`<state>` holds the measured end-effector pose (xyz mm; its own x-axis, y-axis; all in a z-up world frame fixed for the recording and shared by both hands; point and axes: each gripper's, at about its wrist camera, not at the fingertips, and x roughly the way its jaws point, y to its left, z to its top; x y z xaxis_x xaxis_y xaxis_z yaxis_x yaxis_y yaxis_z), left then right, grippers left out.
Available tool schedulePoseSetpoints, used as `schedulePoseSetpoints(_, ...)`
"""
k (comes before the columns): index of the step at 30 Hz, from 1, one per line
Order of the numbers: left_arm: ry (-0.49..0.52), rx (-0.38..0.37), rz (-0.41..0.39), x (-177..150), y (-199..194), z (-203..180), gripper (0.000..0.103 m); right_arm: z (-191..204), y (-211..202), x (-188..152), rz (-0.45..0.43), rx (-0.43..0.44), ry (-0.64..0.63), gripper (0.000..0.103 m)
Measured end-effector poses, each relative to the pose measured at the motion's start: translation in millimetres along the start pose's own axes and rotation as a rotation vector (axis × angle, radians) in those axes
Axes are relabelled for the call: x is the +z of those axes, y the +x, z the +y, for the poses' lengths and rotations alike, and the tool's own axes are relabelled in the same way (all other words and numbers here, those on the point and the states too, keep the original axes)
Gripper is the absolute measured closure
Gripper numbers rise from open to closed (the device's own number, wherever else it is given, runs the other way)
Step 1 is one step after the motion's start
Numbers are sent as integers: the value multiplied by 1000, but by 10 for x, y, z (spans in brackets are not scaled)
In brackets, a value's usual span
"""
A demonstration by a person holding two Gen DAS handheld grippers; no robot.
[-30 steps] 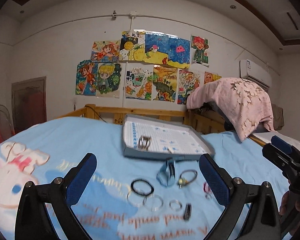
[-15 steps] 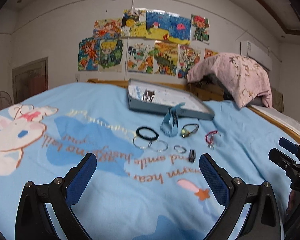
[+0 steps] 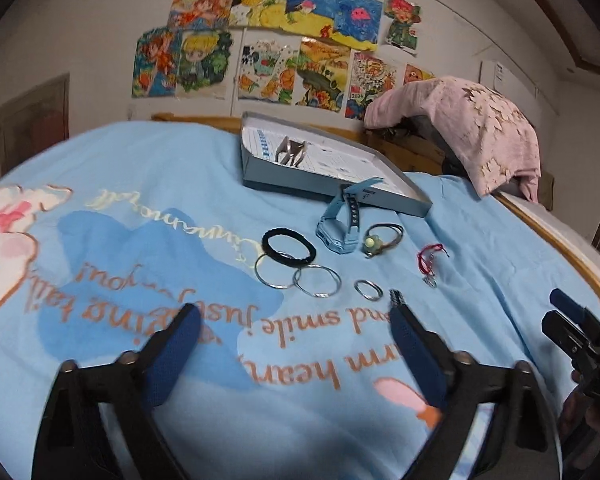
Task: Organize jewelry
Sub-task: 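Withdraw both tools from the tray back toward the jewelry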
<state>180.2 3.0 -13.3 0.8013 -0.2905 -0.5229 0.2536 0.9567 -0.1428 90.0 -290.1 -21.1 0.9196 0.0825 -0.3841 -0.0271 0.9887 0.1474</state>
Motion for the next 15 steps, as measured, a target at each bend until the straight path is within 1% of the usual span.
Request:
schedulePoseSetpoints(2, -39, -5, 17, 49, 104, 96, 17, 13, 83, 36, -5, 11, 12, 4)
schedulePoseSetpoints(3, -51, -7, 21, 77, 146, 137, 19, 34, 132, 63, -13, 14, 18, 10)
schedulePoseSetpoints(4, -55, -6, 23, 108, 192, 168, 22, 68, 190, 92, -16, 33, 15, 14)
schedulePoseSetpoints(5, -52, -4, 26, 140, 237, 186, 23, 109, 240, 104, -13, 47, 6, 21)
schedulePoseSetpoints(6, -44, -2, 28, 170, 284, 202, 27, 158, 301, 125, -6, 59, -8, 25)
schedulePoseSetpoints(7, -30, -2, 34, 205, 340, 207, 32, 209, 359, 142, -2, 70, -21, 26)
schedulePoseSetpoints(10, 8, -7, 67, 290, 521, 197, 39, 356, 555, 212, 18, 116, -50, 37)
schedulePoseSetpoints(11, 14, -13, 75, 308, 575, 195, 40, 404, 627, 248, 20, 131, -55, 39)
schedulePoseSetpoints(13, 19, -32, 95, 339, 697, 202, 40, 466, 746, 297, 23, 147, -52, 40)
schedulePoseSetpoints(14, 16, -43, 107, 353, 752, 217, 40, 483, 800, 314, 27, 157, -46, 42)
schedulePoseSetpoints(15, 9, -57, 121, 348, 816, 234, 40, 505, 872, 329, 36, 172, -37, 47)
